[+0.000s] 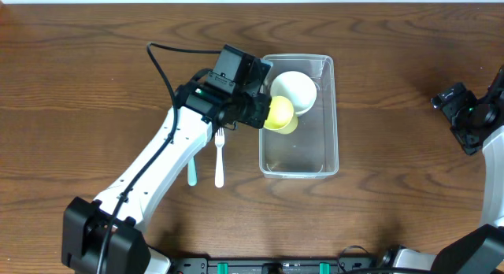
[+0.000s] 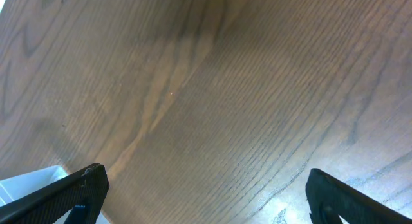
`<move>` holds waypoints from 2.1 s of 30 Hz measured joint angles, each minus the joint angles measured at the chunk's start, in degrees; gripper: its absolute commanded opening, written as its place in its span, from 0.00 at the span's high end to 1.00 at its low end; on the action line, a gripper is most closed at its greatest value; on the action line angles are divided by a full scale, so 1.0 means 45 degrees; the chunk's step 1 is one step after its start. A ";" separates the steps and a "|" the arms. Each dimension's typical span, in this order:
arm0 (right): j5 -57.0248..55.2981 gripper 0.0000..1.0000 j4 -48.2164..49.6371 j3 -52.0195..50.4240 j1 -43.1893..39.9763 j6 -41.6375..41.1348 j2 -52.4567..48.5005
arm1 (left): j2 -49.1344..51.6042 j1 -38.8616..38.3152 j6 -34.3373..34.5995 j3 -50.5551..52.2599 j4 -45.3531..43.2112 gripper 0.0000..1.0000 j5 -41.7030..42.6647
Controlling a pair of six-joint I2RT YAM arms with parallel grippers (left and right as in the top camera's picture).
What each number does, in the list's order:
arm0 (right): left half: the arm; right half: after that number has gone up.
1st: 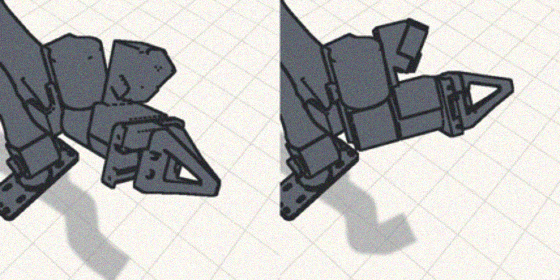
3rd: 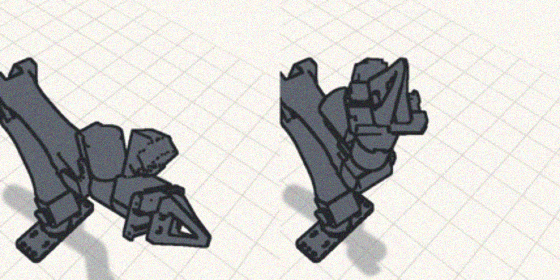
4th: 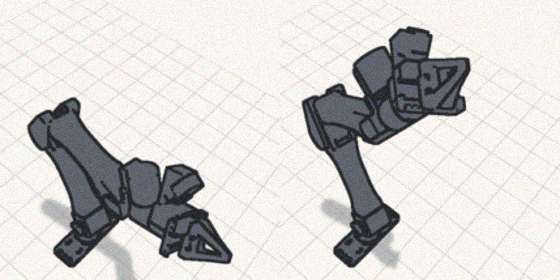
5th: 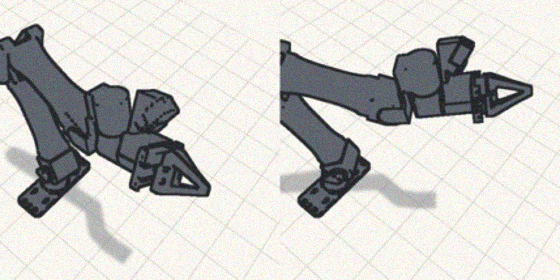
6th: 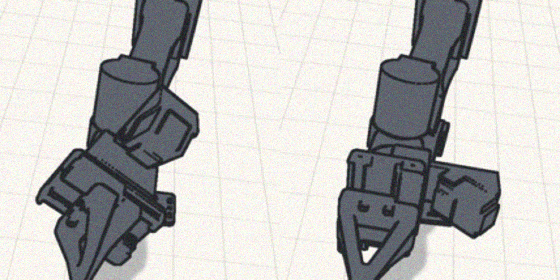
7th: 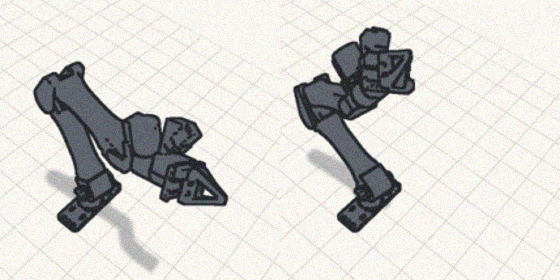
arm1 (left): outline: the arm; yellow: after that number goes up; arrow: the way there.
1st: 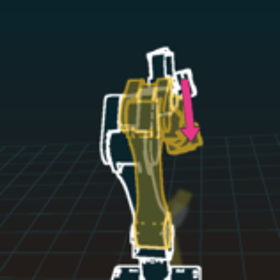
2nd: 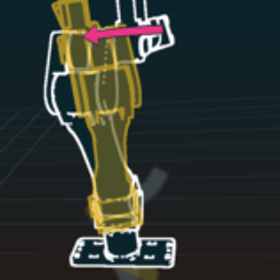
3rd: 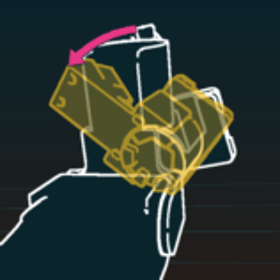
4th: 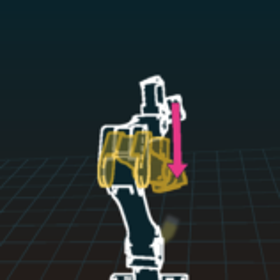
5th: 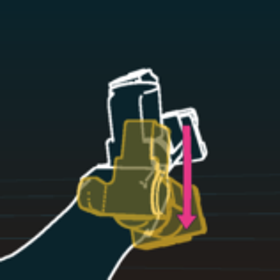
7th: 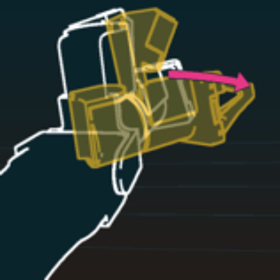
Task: Pack container
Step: 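Lift the yellow cup and carry it into the container, then release the yellow cup and withdraw the left gripper left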
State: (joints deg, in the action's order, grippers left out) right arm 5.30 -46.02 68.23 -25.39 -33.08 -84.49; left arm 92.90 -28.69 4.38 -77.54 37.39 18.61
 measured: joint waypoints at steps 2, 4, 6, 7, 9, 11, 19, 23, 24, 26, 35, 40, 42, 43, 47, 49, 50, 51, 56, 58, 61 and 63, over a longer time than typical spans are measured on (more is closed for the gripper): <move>-0.0005 0.01 -0.0005 0.0000 0.0000 0.0000 0.0000 | 0.0000 -0.0121 -0.0049 0.0000 -0.0073 0.94 -0.0495; -0.0005 0.01 -0.0005 0.0000 0.0000 0.0000 0.0000 | 0.0005 -0.0238 -0.0112 0.0000 -0.0063 0.94 -0.0981; 0.0000 0.01 -0.0005 0.0000 0.0000 0.0000 0.0000 | 0.0034 -0.0321 -0.0316 0.0000 -0.0063 0.94 -0.1350; 0.0000 0.01 0.0000 0.0000 0.0000 0.0000 0.0000 | 0.0063 -0.0330 -0.0364 0.0000 -0.0063 0.94 -0.1481; 0.0000 0.01 -0.0005 0.0000 0.0000 -0.0005 0.0000 | 0.0204 -0.0345 -0.0432 0.0000 -0.0063 0.94 -0.1637; -0.0005 0.01 0.0000 0.0000 0.0000 0.0000 0.0000 | 0.0442 -0.0340 -0.0534 0.0000 -0.0068 0.94 -0.1783; -0.0005 0.01 -0.0005 0.0000 0.0000 0.0000 0.0000 | 0.1763 -0.0355 -0.0661 0.0000 -0.0107 0.94 -0.1894; 0.0000 0.01 -0.0005 0.0000 0.0000 0.0000 0.0000 | 0.2142 -0.0359 -0.0665 0.0000 -0.0364 0.93 -0.1894; 0.0000 0.01 -0.0005 0.0000 0.0000 -0.0005 0.0000 | 0.2176 -0.0364 -0.0670 0.0000 -0.0384 0.93 -0.1894; 0.0000 0.01 -0.0005 0.0000 0.0000 0.0000 0.0000 | 0.2220 -0.0364 -0.0695 0.0000 -0.0442 0.83 -0.1894; 0.0000 0.01 -0.0005 0.0000 0.0000 0.0000 0.0000 | 0.2225 -0.0398 -0.0743 0.0000 -0.0675 0.62 -0.1889; 0.0000 0.01 -0.0005 0.0000 0.0000 0.0000 0.0000 | 0.2225 -0.0398 -0.0738 0.0000 -0.0738 0.62 -0.1889; 0.0000 0.01 -0.0005 0.0000 0.0000 0.0000 0.0000 | 0.2225 -0.0398 -0.0699 -0.0015 -0.0733 0.61 -0.1889; 0.0000 0.01 -0.0005 0.0000 0.0000 -0.0005 0.0000 | 0.2215 -0.0398 -0.0695 -0.0039 -0.0709 0.58 -0.1894; -0.0005 0.01 -0.0005 0.0000 0.0000 0.0000 0.0000 | 0.1875 -0.0374 -0.0646 -0.0277 -0.0359 0.54 -0.1894; -0.0005 0.01 -0.0005 0.0000 0.0000 0.0000 0.0000 | 0.1297 -0.0291 -0.0651 -0.0369 -0.0121 0.53 -0.1914; -0.0005 0.01 0.0000 0.0000 0.0000 0.0000 0.0000 | 0.0957 -0.0223 -0.0651 -0.0403 0.0019 0.53 -0.1957; 0.0000 0.01 -0.0005 0.0000 0.0000 0.0000 0.0000 | 0.0544 -0.0126 -0.0651 -0.0452 0.0194 0.52 -0.2074; 0.0000 0.01 -0.0005 0.0000 0.0000 -0.0005 0.0000 | -0.1438 0.0879 -0.0544 -0.0738 0.1088 0.46 -0.3322; 0.0000 0.01 -0.0005 0.0000 0.0000 -0.0005 0.0000 | -0.1841 0.1549 -0.0374 -0.0806 0.1307 0.46 -0.3803; 0.0000 0.01 -0.0005 0.0000 0.0000 0.0000 0.0000 | -0.1836 0.2633 0.0024 -0.0806 0.1559 0.46 -0.4245; 0.0000 0.01 -0.0005 0.0000 0.0000 0.0000 0.0000 | -0.1579 0.3308 0.0408 -0.0806 0.1661 0.46 -0.4401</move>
State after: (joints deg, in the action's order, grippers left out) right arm 5.30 -46.04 68.23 -25.39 -33.08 -84.49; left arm 85.80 -13.80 6.22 -81.17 44.86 -1.19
